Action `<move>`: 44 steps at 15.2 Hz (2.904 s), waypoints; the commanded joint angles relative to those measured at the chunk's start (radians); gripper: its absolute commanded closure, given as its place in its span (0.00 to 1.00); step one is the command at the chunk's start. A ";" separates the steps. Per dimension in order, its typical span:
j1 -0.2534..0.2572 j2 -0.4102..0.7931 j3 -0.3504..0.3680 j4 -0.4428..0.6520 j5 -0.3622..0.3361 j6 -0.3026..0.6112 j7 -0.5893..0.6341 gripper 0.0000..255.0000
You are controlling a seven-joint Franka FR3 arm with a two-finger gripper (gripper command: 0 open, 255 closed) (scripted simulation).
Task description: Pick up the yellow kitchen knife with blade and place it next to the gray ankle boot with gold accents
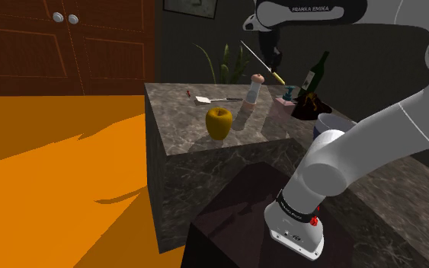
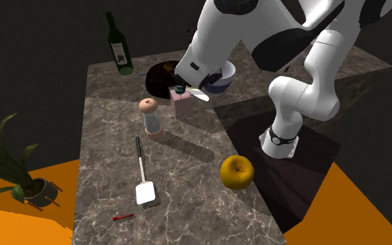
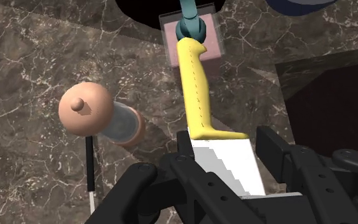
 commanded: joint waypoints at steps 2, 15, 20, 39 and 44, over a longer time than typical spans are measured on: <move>-0.024 -0.092 -0.017 -0.067 -0.033 -0.005 -0.033 1.00; -0.171 -0.473 -0.138 -0.274 -0.216 -0.039 -0.263 1.00; -0.236 -0.588 -0.204 -0.302 -0.297 -0.049 -0.381 1.00; -0.381 -0.801 -0.527 -0.143 -0.597 -0.012 -0.856 1.00; -0.371 -0.810 -0.612 -0.034 -0.656 0.011 -0.975 1.00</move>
